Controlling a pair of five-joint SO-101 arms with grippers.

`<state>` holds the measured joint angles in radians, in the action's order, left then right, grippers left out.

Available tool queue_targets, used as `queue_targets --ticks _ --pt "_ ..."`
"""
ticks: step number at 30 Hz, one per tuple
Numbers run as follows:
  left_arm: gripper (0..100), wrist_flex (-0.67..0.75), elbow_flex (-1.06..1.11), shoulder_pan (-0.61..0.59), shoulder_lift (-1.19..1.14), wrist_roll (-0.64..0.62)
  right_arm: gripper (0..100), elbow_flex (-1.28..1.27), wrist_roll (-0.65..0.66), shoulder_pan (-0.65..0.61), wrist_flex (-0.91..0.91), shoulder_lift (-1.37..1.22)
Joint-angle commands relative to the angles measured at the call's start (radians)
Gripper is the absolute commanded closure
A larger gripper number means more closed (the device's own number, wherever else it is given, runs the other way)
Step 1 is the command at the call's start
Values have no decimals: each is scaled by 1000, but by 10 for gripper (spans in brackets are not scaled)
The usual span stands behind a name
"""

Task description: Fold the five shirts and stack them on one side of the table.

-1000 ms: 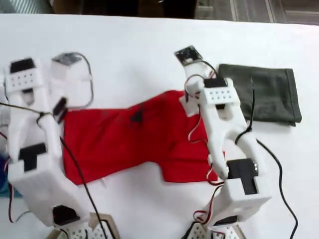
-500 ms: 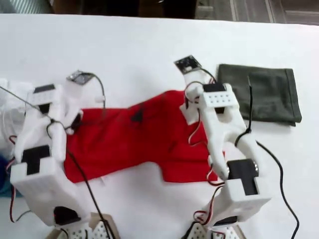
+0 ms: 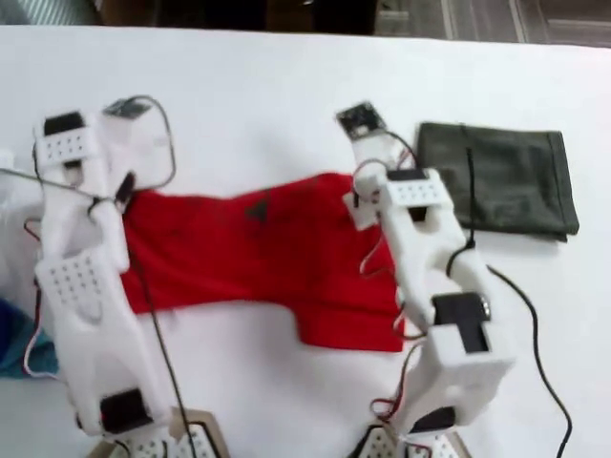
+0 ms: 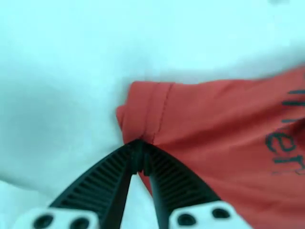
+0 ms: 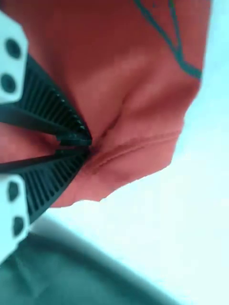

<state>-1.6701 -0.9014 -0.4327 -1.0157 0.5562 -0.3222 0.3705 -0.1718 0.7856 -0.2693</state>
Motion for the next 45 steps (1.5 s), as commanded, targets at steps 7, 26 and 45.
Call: queue_targets --ticks 7,26,45 --pt "975 -118 -441 6 -184 -9 978 97 -2 134 74 45" --pt "975 -118 173 129 404 -11 978 97 -71 -25 79 208" --pt "974 124 613 60 531 18 978 95 -32 -50 269 185"
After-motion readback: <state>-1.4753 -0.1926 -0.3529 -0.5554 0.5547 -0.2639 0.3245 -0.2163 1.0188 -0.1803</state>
